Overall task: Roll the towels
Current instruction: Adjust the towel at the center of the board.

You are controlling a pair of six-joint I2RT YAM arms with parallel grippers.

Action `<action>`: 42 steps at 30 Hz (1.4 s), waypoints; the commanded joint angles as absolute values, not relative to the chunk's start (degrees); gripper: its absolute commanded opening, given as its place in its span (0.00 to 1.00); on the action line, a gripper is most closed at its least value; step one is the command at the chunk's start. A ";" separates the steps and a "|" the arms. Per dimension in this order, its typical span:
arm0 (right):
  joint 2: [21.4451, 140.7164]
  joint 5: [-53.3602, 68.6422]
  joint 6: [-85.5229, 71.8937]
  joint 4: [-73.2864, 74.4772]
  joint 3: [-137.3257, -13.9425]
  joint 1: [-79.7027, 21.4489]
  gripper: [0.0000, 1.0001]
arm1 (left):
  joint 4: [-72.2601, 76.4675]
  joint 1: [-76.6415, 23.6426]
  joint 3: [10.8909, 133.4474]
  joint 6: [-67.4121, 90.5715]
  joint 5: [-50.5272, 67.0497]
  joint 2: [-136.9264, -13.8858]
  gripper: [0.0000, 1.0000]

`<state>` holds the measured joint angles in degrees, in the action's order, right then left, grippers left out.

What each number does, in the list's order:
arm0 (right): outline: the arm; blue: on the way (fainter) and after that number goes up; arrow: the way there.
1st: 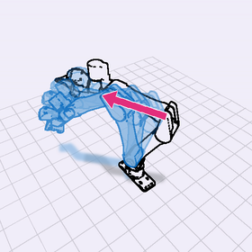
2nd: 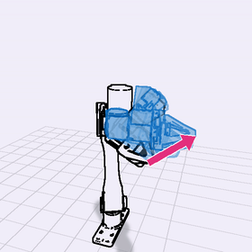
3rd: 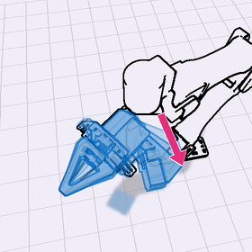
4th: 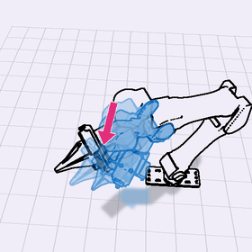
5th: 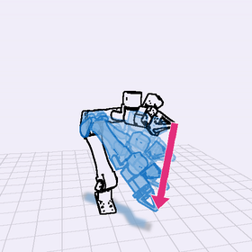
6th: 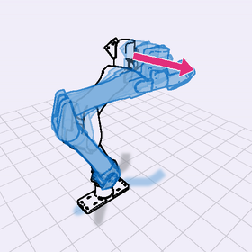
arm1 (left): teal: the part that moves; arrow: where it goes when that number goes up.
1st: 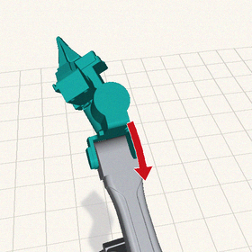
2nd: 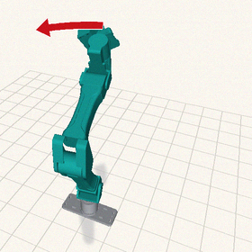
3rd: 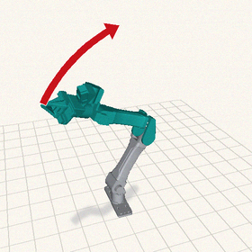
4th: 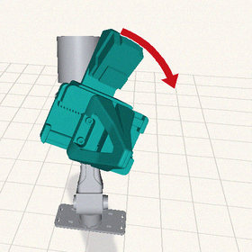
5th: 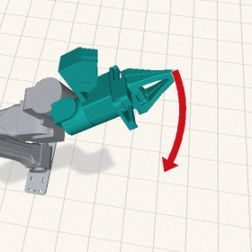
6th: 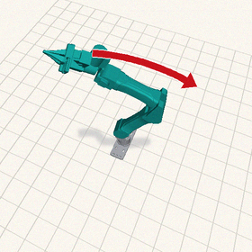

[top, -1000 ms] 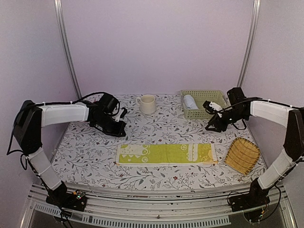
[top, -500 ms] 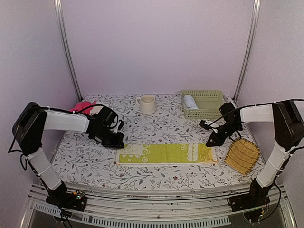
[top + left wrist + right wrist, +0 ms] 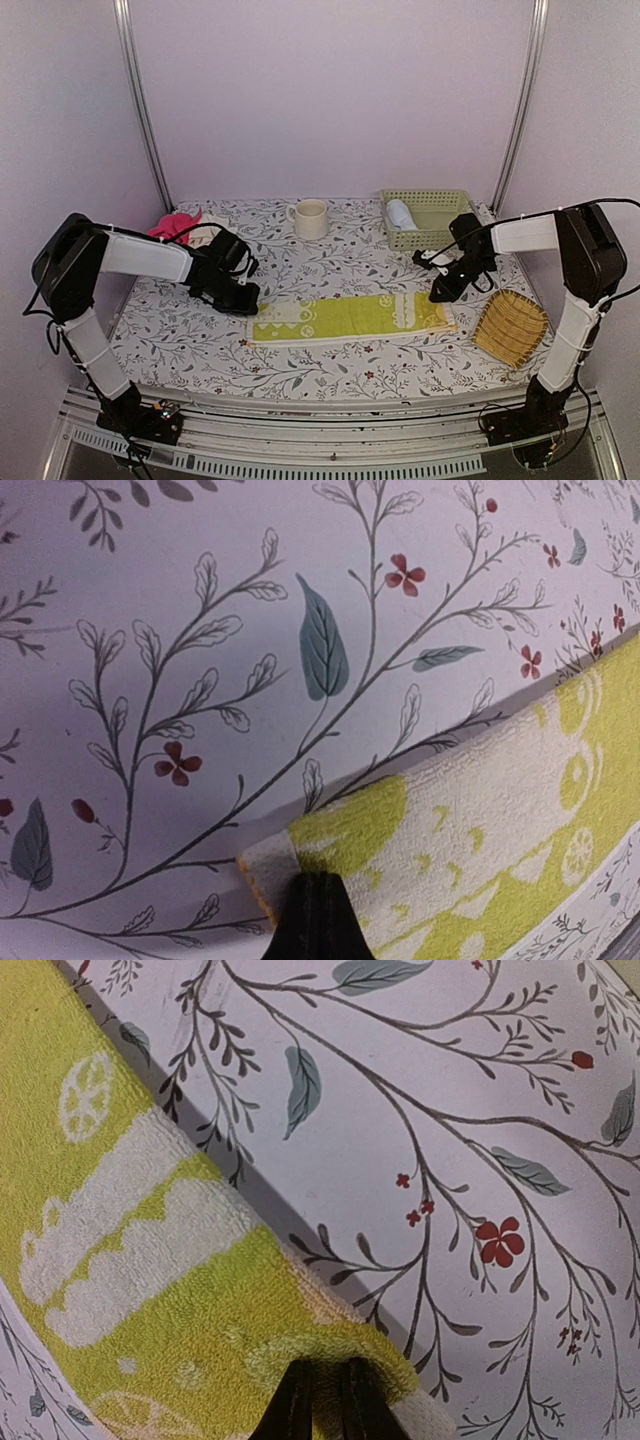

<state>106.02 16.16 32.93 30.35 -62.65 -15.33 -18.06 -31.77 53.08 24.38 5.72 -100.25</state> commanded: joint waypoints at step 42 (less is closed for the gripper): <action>111.34 9.55 29.01 36.23 -69.79 -13.99 0.25 | -6.99 -40.26 33.91 31.64 15.85 -92.08 0.00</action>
